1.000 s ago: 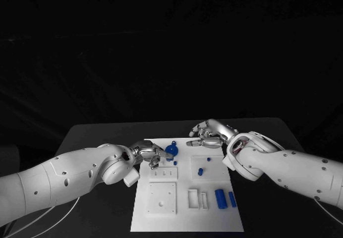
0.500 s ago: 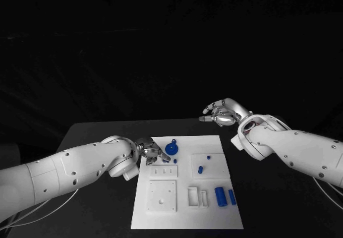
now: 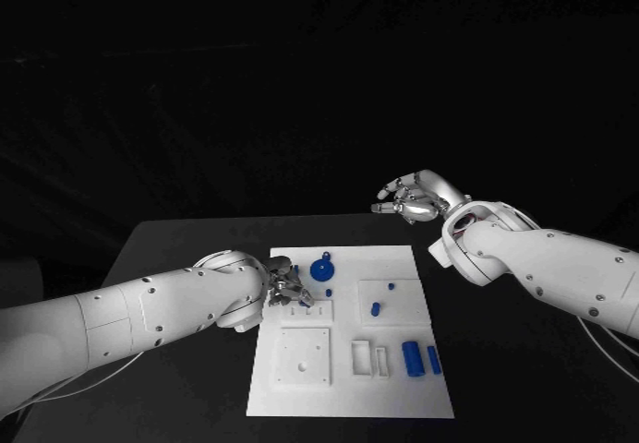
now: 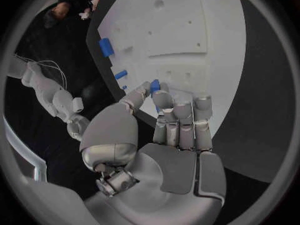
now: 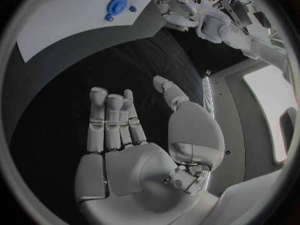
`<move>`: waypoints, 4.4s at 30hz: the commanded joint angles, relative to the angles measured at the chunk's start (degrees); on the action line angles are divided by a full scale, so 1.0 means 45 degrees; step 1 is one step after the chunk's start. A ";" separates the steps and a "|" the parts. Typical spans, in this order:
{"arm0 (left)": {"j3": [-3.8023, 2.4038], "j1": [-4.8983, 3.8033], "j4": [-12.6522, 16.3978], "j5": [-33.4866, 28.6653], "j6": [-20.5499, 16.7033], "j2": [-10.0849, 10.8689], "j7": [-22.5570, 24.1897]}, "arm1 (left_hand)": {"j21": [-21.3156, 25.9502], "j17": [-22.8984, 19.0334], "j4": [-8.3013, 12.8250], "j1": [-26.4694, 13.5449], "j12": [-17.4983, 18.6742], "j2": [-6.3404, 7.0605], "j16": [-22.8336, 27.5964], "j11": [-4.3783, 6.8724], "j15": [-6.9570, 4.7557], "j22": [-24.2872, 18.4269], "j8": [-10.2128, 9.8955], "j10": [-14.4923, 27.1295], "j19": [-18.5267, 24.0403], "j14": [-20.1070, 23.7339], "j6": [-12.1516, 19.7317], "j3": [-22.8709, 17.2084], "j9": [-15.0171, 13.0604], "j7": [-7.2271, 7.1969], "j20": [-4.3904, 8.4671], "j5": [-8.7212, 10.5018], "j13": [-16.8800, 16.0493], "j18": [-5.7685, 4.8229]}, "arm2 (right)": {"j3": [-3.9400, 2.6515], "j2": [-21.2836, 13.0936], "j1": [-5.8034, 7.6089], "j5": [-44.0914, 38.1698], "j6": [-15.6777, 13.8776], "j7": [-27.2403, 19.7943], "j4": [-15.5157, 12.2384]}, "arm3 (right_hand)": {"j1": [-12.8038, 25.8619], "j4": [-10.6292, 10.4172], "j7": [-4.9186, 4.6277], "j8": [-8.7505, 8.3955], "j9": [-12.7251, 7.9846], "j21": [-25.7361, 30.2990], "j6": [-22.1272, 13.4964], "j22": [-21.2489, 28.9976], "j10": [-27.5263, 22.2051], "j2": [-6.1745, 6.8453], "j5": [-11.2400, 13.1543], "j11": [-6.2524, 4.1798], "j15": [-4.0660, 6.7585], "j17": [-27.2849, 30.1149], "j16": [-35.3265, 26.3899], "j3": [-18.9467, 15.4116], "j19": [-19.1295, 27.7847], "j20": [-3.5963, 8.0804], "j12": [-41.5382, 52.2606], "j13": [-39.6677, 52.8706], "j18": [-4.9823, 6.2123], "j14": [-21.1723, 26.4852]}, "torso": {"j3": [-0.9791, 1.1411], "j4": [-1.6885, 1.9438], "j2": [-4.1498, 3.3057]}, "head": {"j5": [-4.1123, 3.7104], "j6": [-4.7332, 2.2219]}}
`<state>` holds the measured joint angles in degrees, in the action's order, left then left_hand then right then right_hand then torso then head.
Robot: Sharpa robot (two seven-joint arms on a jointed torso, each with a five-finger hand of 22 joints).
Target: Assemble the parts on the task board
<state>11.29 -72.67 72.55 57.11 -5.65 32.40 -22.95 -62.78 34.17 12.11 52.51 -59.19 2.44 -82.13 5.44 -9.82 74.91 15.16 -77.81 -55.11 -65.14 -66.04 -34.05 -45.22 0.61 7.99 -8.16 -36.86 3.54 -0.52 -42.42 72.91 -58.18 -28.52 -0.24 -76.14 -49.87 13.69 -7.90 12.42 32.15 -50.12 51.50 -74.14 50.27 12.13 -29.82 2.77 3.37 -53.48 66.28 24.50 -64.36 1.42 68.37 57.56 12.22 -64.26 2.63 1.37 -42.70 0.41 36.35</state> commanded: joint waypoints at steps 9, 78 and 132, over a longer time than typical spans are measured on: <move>0.0306 -0.0002 -0.0143 0.0449 -0.0818 -0.0298 -0.0166 | -0.0147 0.0066 0.0321 -0.0187 -0.0267 -0.0537 -0.0183 0.0593 -0.0826 0.0172 0.1543 -0.0548 -0.0180 -0.0845 -0.1208 -0.0118 -0.2011 -0.0551 0.1709 -0.1108 -0.0084 0.0076 | -0.0006 0.0103 0.0015 0.0002 0.0142 -0.0176 -0.0105 | -0.0162 -0.0016 -0.0272 0.0013 -0.0008 0.0084 -0.0348 -0.0047 -0.0114 -0.0070 -0.0292 0.0003 0.0007 0.0040 0.0053 -0.0114 0.0029 -0.0102 0.0127 -0.0075 0.0617 0.0094 | -0.0021 -0.0020 -0.0015 | 0.0059 0.0117; 0.0525 0.0515 -0.0654 0.1138 -0.0735 -0.0572 0.0030 | -0.0248 0.0094 0.0308 -0.0574 -0.0518 -0.0570 -0.0269 0.0632 -0.0833 0.0191 0.1809 -0.0561 -0.0276 -0.0960 -0.1349 -0.0271 -0.2155 -0.0607 0.1714 -0.1523 -0.0112 0.0137 | -0.0006 0.0147 0.0014 -0.0019 0.0316 -0.0145 -0.0120 | -0.0134 -0.0107 -0.0268 0.0055 -0.0013 0.0125 -0.0322 -0.0112 -0.0163 -0.0140 -0.0580 0.0001 0.0007 0.0093 0.0093 -0.0205 0.0024 -0.0125 0.0221 -0.0192 0.0617 0.0118 | -0.0026 -0.0010 -0.0007 | 0.0051 0.0388; 0.0522 0.0538 -0.0680 0.1010 -0.0441 -0.0628 0.0180 | -0.0243 0.0093 -0.0623 -0.1271 -0.0626 0.0358 -0.0251 0.0625 -0.0834 0.0161 0.1863 -0.0508 -0.0218 -0.0899 -0.1335 -0.0036 -0.2029 -0.0608 0.1707 0.0174 0.0016 0.0211 | -0.0006 0.0197 0.0013 -0.0020 0.0449 -0.0121 -0.0070 | -0.0106 -0.0159 -0.0264 0.0070 -0.0016 0.0146 -0.0312 -0.0137 -0.0181 -0.0171 -0.0628 -0.0003 0.0010 0.0114 0.0108 -0.0233 0.0027 -0.0128 0.0260 -0.0238 0.0617 0.0130 | -0.0018 -0.0013 -0.0007 | 0.0029 0.0361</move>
<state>13.64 -70.32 69.38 61.92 -8.28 29.69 -22.78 -63.66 34.51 9.51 46.97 -61.63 3.53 -82.98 7.31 -10.66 74.94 23.39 -79.64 -56.01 -67.45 -68.39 -34.22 -54.38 -0.14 8.49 -7.65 -36.84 3.54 -0.53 -41.59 72.96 -58.10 -27.32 -0.35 -76.44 -50.32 13.11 -8.33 12.42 32.16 -49.69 50.48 -74.69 49.87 11.68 -32.42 2.76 3.54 -53.01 66.45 23.80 -63.96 1.01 69.22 56.58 12.23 -64.04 2.53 1.30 -42.73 0.52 37.99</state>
